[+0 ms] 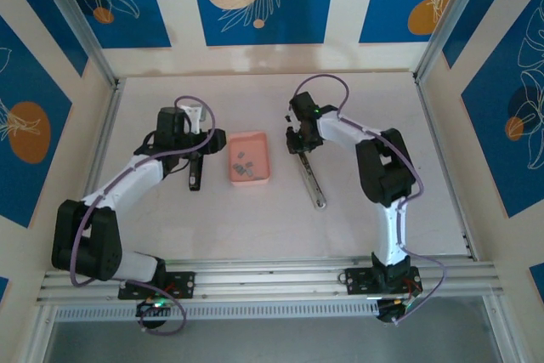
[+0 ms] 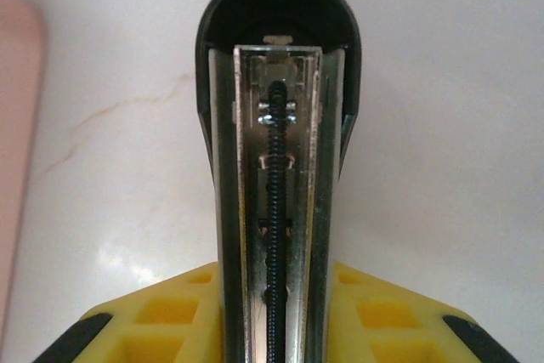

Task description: Load the staples into the stapler

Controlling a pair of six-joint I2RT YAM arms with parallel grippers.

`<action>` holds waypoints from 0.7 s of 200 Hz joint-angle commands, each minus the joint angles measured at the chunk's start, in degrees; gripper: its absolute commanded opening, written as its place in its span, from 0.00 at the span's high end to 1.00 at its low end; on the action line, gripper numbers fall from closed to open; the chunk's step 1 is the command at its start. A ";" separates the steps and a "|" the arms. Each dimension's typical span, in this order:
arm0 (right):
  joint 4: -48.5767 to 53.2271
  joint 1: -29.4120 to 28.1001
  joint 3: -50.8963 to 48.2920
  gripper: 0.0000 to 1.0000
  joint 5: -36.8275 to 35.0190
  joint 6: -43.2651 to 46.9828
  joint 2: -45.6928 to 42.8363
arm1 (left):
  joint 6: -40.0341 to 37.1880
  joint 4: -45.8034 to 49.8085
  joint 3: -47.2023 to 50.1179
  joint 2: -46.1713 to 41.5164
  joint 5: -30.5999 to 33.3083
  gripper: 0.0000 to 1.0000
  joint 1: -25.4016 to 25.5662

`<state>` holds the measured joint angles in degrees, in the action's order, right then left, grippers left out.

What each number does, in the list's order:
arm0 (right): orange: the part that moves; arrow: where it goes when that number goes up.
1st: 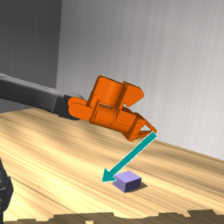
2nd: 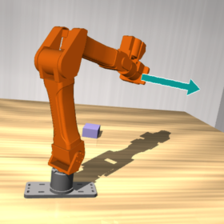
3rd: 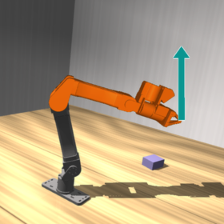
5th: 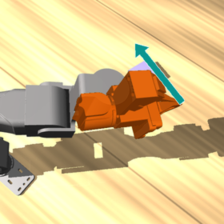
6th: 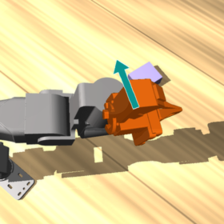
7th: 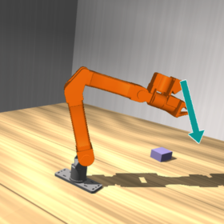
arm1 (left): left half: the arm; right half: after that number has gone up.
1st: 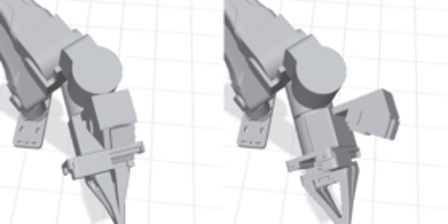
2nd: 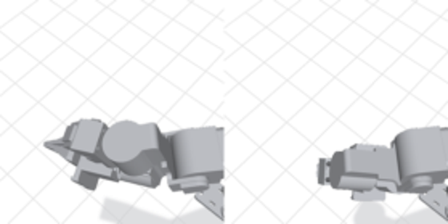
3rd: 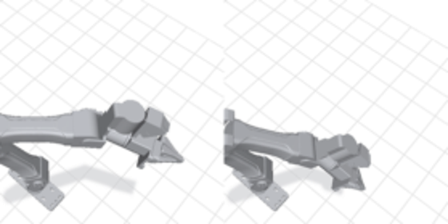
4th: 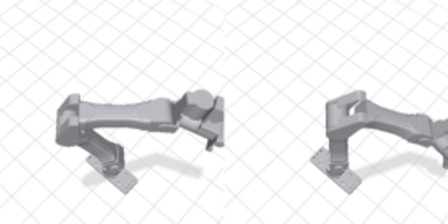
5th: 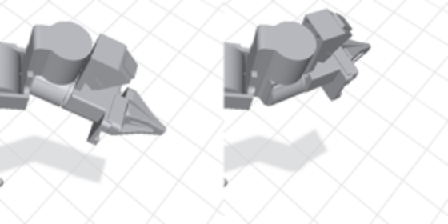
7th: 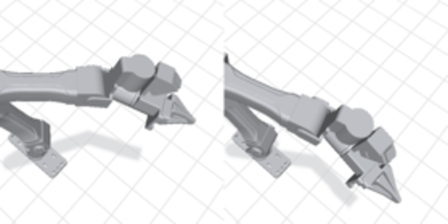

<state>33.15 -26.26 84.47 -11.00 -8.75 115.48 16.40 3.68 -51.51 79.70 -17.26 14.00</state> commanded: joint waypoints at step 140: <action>-45.42 -5.15 -42.49 0.75 23.29 19.00 -32.78 | -11.44 -48.70 19.55 -3.87 -33.74 0.35 3.71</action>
<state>-2.00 -30.30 45.21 5.50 5.61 86.65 7.38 -35.44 -33.08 75.09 -43.40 16.25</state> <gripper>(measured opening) 0.258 0.653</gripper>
